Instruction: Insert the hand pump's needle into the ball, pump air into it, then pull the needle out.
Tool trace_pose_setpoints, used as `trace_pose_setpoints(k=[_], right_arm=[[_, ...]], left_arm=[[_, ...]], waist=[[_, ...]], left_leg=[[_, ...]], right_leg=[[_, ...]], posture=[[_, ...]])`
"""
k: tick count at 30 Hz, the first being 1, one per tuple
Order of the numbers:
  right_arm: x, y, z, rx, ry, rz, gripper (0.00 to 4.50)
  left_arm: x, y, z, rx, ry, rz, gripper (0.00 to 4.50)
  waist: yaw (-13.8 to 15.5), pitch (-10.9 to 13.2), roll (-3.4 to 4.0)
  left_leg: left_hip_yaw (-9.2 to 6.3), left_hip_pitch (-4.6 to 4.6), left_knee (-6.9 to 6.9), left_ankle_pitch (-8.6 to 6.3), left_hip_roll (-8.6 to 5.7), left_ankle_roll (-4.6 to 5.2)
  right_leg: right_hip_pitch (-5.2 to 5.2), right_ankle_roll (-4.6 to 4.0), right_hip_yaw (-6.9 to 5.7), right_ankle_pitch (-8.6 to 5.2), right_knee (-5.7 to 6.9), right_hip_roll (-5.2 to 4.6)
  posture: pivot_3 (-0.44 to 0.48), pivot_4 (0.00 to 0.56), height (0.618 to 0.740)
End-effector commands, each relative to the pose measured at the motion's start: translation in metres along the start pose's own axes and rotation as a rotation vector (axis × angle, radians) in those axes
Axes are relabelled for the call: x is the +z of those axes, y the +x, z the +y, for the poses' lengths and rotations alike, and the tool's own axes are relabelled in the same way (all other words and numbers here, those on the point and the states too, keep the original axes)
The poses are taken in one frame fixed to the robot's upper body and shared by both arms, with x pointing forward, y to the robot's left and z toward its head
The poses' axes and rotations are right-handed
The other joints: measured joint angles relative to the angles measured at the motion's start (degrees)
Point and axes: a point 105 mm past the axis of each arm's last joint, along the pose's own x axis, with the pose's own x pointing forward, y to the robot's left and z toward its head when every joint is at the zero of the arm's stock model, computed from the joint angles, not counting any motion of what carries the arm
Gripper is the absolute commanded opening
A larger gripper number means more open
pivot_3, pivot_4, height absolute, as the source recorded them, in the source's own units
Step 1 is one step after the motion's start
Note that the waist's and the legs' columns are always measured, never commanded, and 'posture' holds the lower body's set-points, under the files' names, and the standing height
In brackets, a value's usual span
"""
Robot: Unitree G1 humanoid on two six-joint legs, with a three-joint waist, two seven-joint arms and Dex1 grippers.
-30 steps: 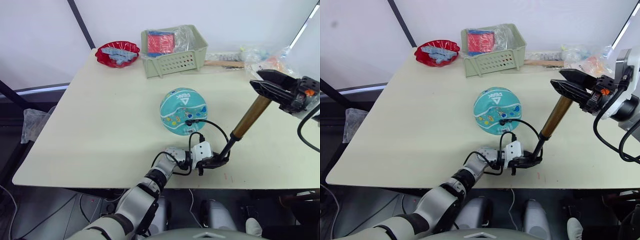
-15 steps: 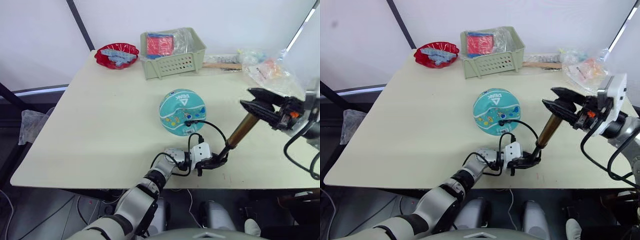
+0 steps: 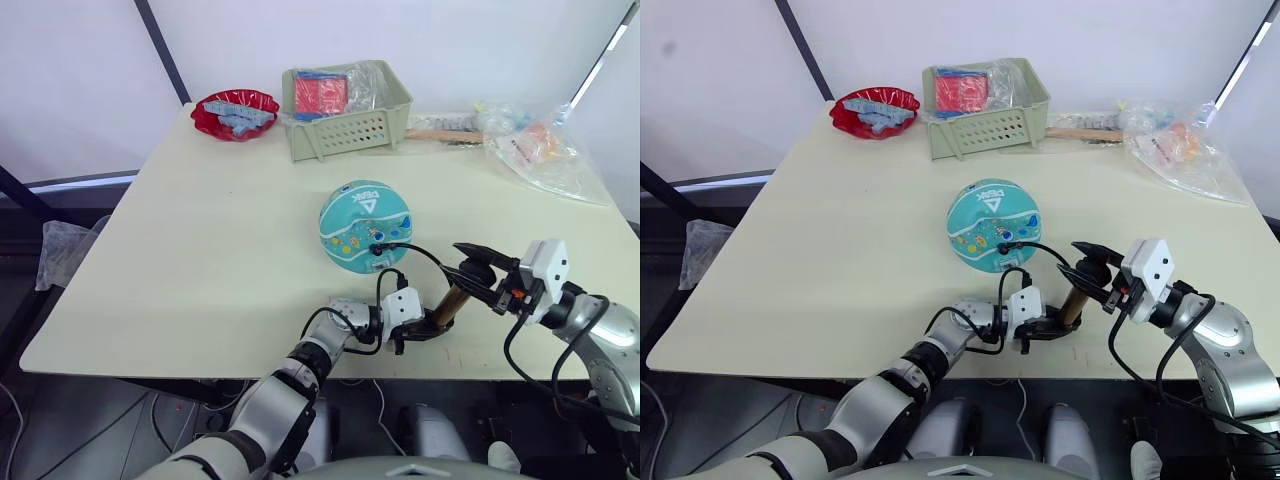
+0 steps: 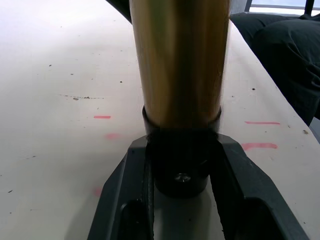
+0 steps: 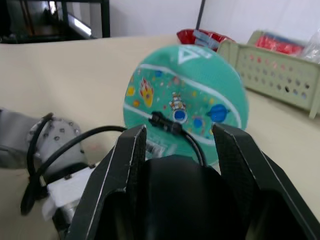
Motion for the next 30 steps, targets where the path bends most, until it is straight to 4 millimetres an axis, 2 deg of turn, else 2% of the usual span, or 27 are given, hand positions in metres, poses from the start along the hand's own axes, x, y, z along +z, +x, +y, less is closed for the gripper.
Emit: trace_pose_setpoints(k=[1,7,11,13,16,25,30], right_arm=[[-0.032,-0.002,0.011,0.027,0.078,0.1,1.58],[0.007,-0.003,-0.003,0.006,0.035,-0.043,1.58],[0.053,-0.012,-0.021,0.004,-0.024,-0.122,1.58],[0.068,-0.015,-0.024,0.003,-0.037,-0.148,1.58],[0.094,-0.02,-0.03,0.003,-0.067,-0.184,1.58],[0.144,-0.032,-0.047,-0.018,-0.118,-0.264,1.58],[0.153,-0.033,-0.05,-0.023,-0.126,-0.269,1.58]], left_arm=[[-0.038,-0.006,-0.024,-0.07,-0.096,0.135,1.03],[-0.04,-0.008,-0.023,-0.069,-0.095,0.142,1.03],[-0.041,-0.008,-0.024,-0.077,-0.094,0.147,1.03],[-0.041,-0.008,-0.025,-0.08,-0.093,0.147,1.03],[-0.041,-0.007,-0.026,-0.084,-0.091,0.147,1.03],[-0.041,-0.006,-0.028,-0.09,-0.09,0.147,1.03],[-0.041,-0.007,-0.027,-0.088,-0.091,0.148,1.03]], waist=[[0.0,-0.02,-0.02],[0.01,0.02,0.02],[0.04,0.23,0.19],[0.11,0.52,0.55],[0.22,0.62,0.57],[0.29,0.83,0.63],[0.31,0.85,0.61]], left_leg=[[-0.01,0.0,0.0,0.0,0.0,0.0],[-0.01,0.0,0.0,0.0,0.0,0.0],[0.02,-0.05,0.01,0.0,-0.02,0.0],[0.03,-0.07,0.01,0.0,-0.03,0.0],[0.03,-0.12,0.0,0.0,-0.07,0.0],[0.05,-0.15,0.01,0.0,-0.07,0.0],[0.05,-0.15,0.01,0.0,-0.07,0.0]], right_leg=[[0.0,0.0,0.0,0.0,0.0,0.0],[0.0,0.0,0.0,0.0,0.0,0.0],[-0.04,-0.01,0.0,0.01,0.0,-0.06],[-0.05,-0.01,0.0,0.01,-0.01,-0.06],[-0.06,0.0,0.0,0.01,-0.01,-0.08],[-0.06,0.0,0.0,0.01,-0.01,-0.09],[-0.05,0.0,0.0,0.01,-0.01,-0.1]], posture=[[0.0,0.15,0.738],[0.0,0.15,0.738],[0.0,0.15,0.738],[0.0,0.15,0.738],[0.0,0.15,0.738],[0.0,0.15,0.738],[0.0,0.15,0.738]])
